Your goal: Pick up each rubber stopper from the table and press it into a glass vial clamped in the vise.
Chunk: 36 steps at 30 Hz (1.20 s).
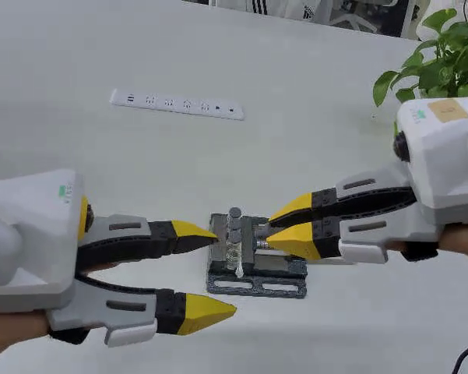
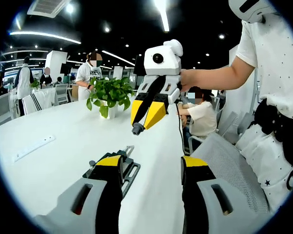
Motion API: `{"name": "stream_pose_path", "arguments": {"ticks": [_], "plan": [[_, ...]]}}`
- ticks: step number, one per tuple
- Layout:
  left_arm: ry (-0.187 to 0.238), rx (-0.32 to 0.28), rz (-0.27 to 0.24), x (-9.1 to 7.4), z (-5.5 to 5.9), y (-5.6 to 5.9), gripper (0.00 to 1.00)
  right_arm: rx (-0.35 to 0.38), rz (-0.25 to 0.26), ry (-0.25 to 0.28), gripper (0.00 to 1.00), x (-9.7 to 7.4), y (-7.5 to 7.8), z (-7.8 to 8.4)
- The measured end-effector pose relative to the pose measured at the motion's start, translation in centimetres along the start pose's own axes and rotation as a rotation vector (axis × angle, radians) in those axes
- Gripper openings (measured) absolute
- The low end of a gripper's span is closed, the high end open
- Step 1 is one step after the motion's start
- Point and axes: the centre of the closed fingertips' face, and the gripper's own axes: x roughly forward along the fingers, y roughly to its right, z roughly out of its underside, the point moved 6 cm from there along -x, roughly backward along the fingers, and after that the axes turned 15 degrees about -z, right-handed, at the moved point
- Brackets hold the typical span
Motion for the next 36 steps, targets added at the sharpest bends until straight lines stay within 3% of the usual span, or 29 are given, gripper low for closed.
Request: {"name": "stream_pose_path", "arguments": {"ticks": [14,24,30,36], "plan": [[-0.024,0.012,-0.059,-0.4,2.4,-1.4,0.73,0.038,0.002,-0.225,0.05,1.4,3.9,1.3],[-0.034,0.013,-0.062,-0.3,3.9,-1.7,0.88,0.038,-0.016,-0.402,0.05,3.4,5.5,2.0],[-0.024,0.012,-0.055,-0.1,4.7,-1.7,0.97,0.048,-0.033,-0.474,0.05,4.8,6.3,2.6],[-0.022,-0.011,-0.06,-0.1,5.4,-2.0,0.99,0.048,-0.043,-0.566,0.05,6.4,7.0,3.7]]}}
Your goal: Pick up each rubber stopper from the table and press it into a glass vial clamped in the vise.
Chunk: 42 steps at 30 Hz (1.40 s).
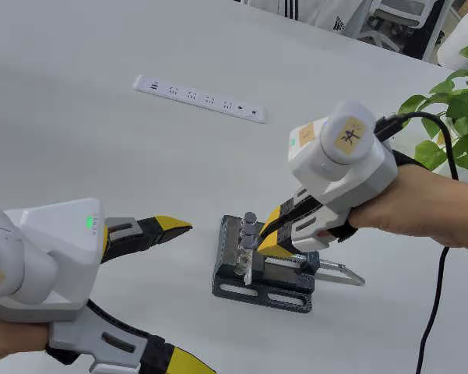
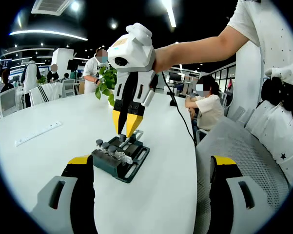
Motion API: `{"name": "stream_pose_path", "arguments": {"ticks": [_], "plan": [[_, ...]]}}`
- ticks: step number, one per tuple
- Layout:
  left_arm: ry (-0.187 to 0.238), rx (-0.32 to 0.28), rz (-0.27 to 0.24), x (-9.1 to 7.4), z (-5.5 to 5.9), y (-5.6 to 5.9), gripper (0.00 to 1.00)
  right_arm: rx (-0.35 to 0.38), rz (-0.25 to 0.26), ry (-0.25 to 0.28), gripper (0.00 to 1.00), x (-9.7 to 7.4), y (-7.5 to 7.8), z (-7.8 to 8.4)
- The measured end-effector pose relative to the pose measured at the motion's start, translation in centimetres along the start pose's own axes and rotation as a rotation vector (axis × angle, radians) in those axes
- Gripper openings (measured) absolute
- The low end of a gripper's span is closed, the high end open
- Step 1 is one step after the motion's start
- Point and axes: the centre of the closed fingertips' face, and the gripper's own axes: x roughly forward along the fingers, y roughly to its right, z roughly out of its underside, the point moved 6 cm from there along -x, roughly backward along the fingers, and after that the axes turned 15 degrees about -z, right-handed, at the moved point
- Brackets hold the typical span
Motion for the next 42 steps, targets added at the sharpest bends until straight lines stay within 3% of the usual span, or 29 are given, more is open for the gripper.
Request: {"name": "stream_pose_path", "arguments": {"ticks": [15,29,42], "plan": [[0.014,-0.029,-0.006,0.0,0.7,-0.1,0.99,0.022,-0.011,-0.114,0.05,2.2,1.8,0.5],[0.03,-0.047,-0.007,-0.1,0.8,-0.1,0.99,0.03,-0.017,-0.148,0.05,2.7,2.0,0.5],[0.041,-0.055,-0.004,-0.1,0.8,0.0,0.98,0.012,-0.016,-0.216,0.05,3.2,2.1,0.0]]}}
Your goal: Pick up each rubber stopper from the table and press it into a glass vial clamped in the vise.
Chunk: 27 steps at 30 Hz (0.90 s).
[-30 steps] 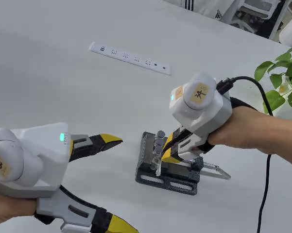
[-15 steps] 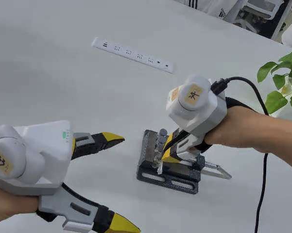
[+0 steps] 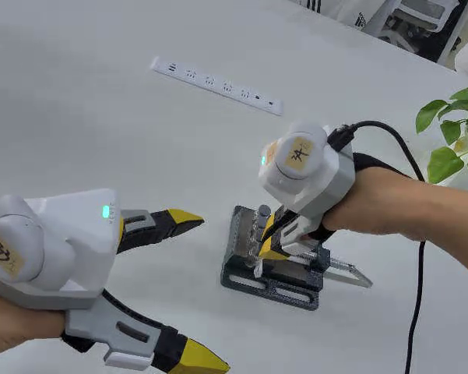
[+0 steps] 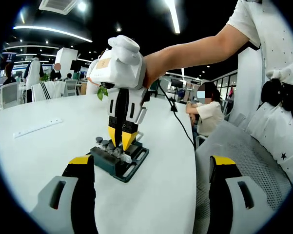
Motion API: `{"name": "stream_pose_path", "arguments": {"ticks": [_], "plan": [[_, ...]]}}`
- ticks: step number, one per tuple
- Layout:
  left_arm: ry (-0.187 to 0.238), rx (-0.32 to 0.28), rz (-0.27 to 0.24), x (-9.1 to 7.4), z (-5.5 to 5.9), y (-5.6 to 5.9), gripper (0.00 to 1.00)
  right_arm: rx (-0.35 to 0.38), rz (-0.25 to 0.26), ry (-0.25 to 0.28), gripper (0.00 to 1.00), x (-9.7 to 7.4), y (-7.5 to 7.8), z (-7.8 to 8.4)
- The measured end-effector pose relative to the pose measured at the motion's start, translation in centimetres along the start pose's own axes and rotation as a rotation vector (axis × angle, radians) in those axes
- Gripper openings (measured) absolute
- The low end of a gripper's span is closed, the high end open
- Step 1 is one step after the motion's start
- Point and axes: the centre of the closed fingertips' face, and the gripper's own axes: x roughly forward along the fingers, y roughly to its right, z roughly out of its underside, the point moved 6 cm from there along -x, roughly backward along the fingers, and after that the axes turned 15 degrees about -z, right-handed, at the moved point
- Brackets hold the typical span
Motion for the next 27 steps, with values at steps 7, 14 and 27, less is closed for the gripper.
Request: {"name": "stream_pose_path", "arguments": {"ticks": [7,14,27], "plan": [[0.006,-0.007,-0.002,-0.04,-0.06,0.01,0.97,0.006,0.011,-0.043,0.05,0.09,-0.22,-0.33],[0.01,-0.012,-0.002,0.06,-0.06,-0.02,0.97,-0.005,0.023,-0.095,0.05,0.08,-0.5,-0.45],[0.023,-0.024,-0.008,0.0,-0.16,-0.03,0.97,0.027,0.001,-0.163,0.05,0.27,-0.49,-0.93]]}}
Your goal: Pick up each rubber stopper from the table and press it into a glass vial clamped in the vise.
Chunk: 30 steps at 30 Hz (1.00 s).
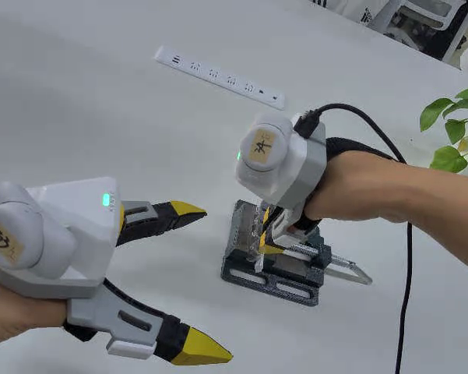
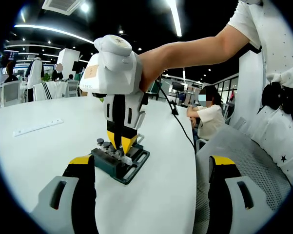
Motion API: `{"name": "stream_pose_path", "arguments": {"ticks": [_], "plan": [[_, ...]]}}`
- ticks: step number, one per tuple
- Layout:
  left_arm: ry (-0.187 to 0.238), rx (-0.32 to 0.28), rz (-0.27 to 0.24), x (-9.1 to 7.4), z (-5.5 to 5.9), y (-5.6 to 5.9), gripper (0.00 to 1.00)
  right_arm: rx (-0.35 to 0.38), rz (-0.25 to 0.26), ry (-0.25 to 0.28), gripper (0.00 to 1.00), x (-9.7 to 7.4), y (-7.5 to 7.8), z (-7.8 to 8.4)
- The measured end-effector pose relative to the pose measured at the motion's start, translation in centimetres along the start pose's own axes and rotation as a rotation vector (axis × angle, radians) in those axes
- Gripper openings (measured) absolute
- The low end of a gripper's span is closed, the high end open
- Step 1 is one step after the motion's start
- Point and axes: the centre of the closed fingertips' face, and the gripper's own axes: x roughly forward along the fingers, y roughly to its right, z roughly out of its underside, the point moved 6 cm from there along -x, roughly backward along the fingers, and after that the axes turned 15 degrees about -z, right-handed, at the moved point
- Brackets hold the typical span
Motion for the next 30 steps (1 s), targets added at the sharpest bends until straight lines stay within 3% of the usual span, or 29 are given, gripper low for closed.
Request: {"name": "stream_pose_path", "arguments": {"ticks": [11,13,17,19,30], "plan": [[0.008,-0.008,-0.003,0.0,-0.2,-0.1,0.96,0.042,-0.023,-0.044,0.05,0.1,0.3,-0.5],[0.008,-0.006,-0.004,0.1,-0.2,0.0,0.96,0.016,-0.017,-0.051,0.06,0.1,0.1,-0.4],[0.01,-0.008,-0.001,0.1,-0.4,0.2,0.96,-0.007,-0.011,0.012,0.07,-0.2,0.0,0.2],[0.01,-0.009,-0.001,0.1,-0.4,0.2,0.96,0.029,-0.017,0.061,0.07,-0.3,0.1,0.4],[0.007,-0.011,-0.007,-0.1,-0.3,0.0,0.95,0.023,-0.007,0.115,0.08,-0.3,0.2,0.6]]}}
